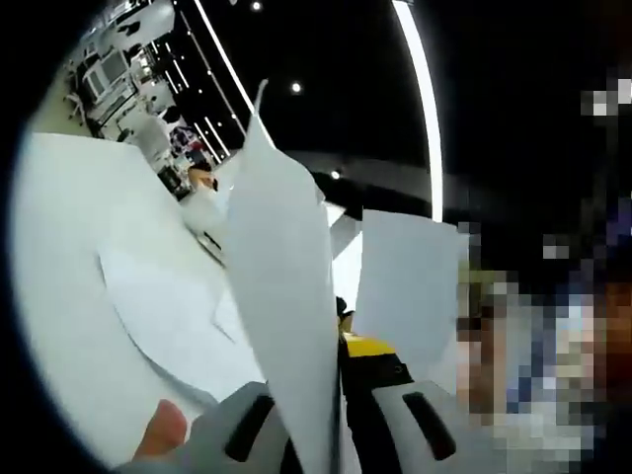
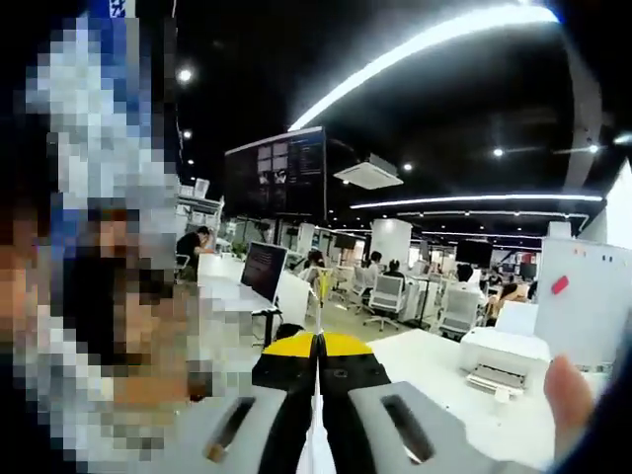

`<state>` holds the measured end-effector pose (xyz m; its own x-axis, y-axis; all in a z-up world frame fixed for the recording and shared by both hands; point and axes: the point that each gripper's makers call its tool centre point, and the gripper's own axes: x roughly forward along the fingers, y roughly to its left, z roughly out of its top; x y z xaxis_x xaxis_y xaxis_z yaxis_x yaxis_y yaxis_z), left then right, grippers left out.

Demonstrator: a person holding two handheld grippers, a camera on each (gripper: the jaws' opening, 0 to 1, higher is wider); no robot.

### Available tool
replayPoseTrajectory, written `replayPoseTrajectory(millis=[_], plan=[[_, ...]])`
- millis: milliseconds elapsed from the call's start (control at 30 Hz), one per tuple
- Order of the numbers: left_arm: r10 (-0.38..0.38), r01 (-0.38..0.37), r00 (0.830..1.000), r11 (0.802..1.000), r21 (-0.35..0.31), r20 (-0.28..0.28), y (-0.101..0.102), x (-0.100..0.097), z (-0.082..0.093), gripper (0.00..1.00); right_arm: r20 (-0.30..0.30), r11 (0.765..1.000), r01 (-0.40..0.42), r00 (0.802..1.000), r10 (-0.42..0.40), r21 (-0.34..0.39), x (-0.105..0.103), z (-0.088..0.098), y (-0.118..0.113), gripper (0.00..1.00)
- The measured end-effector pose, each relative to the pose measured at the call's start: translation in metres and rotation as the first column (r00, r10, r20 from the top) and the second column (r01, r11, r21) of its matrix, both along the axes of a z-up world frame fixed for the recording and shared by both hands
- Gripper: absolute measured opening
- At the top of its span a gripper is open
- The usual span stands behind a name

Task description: Organize the stack of printing papers by aligning and flattening the scattered papers on the table

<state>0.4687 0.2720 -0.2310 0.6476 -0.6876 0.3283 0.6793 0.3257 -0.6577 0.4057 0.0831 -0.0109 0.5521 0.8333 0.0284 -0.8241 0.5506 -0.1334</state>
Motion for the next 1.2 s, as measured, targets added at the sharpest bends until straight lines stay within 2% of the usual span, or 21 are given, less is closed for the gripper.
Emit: replayPoseTrajectory(millis=[233,400,467,567,633,700,733,800,867,900,1200], plan=[[0.001,-0.001,1.0,1.0,-0.016,-0.003,-0.001,0.0,0.0,0.06,-0.034,0.994,-0.101,0.994,0.103,0.051,-0.023,0.019,0.014,0.0],[0.001,-0.001,1.0,1.0,-0.027,-0.003,-0.002,-0.002,0.001,0.06,-0.073,0.986,-0.123,0.989,0.132,0.113,-0.019,0.022,0.014,0.0],[-0.007,0.007,1.0,0.999,-0.044,-0.006,-0.001,-0.002,0.002,0.06,-0.118,0.982,-0.126,0.983,0.143,0.141,-0.005,0.013,0.015,0.0],[-0.017,0.016,1.0,0.998,-0.068,-0.014,-0.004,-0.001,0.003,0.06,-0.208,0.979,-0.129,0.965,0.161,0.159,0.018,-0.011,0.019,0.0],[-0.017,0.016,1.0,0.997,-0.077,-0.021,-0.005,0.0,0.003,0.06,-0.227,0.979,-0.11,0.962,0.149,0.174,0.038,-0.027,0.019,0.0],[-0.032,0.029,0.999,0.995,-0.093,-0.029,-0.008,-0.001,0.002,0.06,-0.291,0.967,-0.116,0.939,0.181,0.229,0.051,-0.04,0.02,0.0],[-0.032,0.029,0.999,0.995,-0.098,-0.03,-0.008,-0.001,0.002,0.06,-0.285,0.969,-0.106,0.943,0.169,0.222,0.06,-0.047,0.019,0.0],[-0.037,0.034,0.999,0.993,-0.109,-0.034,-0.007,-0.001,0.001,0.06,-0.31,0.971,-0.082,0.939,0.15,0.223,0.077,-0.061,0.016,0.0],[-0.039,0.034,0.999,0.993,-0.115,-0.036,-0.005,-0.001,0.0,0.06,-0.334,0.967,-0.086,0.928,0.165,0.24,0.085,-0.068,0.015,0.0],[-0.037,0.032,0.999,0.993,-0.116,-0.04,-0.005,0.0,0.0,0.06,-0.333,0.969,-0.08,0.93,0.158,0.236,0.088,-0.071,0.015,0.0],[-0.063,0.051,0.995,0.986,-0.157,-0.074,-0.008,0.002,-0.008,0.06,-0.339,0.98,-0.05,0.934,0.114,0.193,0.099,-0.088,0.017,0.0]])
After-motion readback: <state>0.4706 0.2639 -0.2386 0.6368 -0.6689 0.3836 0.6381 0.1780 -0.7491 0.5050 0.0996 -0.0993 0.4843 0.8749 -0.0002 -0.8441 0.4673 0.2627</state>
